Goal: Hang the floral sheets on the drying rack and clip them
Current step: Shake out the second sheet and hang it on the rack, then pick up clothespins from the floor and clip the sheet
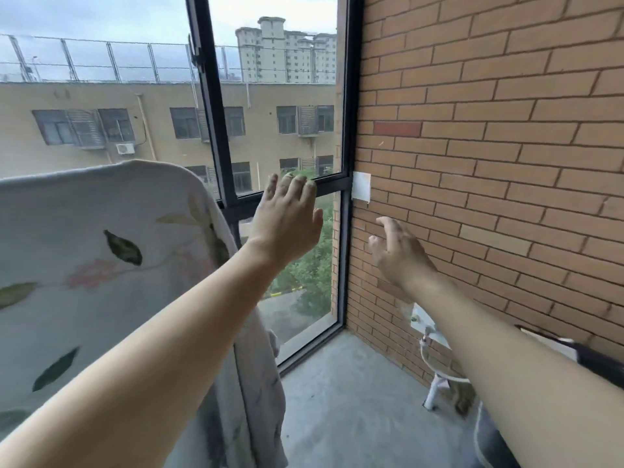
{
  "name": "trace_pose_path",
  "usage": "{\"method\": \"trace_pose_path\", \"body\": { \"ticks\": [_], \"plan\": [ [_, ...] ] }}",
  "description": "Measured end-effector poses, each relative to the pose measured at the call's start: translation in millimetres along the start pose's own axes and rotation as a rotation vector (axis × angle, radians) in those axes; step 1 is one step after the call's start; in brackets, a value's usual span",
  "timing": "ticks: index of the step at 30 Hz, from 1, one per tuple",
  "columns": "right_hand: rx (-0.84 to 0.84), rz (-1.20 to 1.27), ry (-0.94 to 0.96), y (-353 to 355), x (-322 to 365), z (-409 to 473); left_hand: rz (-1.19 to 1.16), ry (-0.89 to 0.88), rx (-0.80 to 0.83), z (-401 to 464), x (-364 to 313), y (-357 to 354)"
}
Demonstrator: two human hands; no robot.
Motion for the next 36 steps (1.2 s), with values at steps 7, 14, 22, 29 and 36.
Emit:
{"method": "trace_pose_path", "body": {
  "ticks": [7,14,22,29,36],
  "plan": [
    [-0.039,-0.092,-0.23,72.0,-166.4,-61.5,-0.278,-0.099,0.09,7.8,-179.0,-65.7],
    [-0.048,-0.161,-0.542,126.1,-315.2,-164.0,-0.454,-0.271,0.252,1.8,-362.2,-117.4],
    [-0.126,-0.177,-0.824,152.2,-419.6,-269.8,-0.616,-0.584,0.411,-25.6,-539.7,-161.0],
    [-0.158,-0.152,-1.183,147.1,-475.0,-373.1,-0.703,-0.884,0.687,-90.8,-651.2,-212.3],
    [-0.131,-0.132,-1.508,143.7,-501.9,-482.0,-0.744,-1.024,1.017,-156.3,-747.5,-229.4]
  ]
}}
Point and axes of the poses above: each hand's wrist, its own z-axis towards the middle knuckle, its own y-axis out of the back of the hand, x = y × z, the point moved 1 cm from there along z, towards the middle knuckle
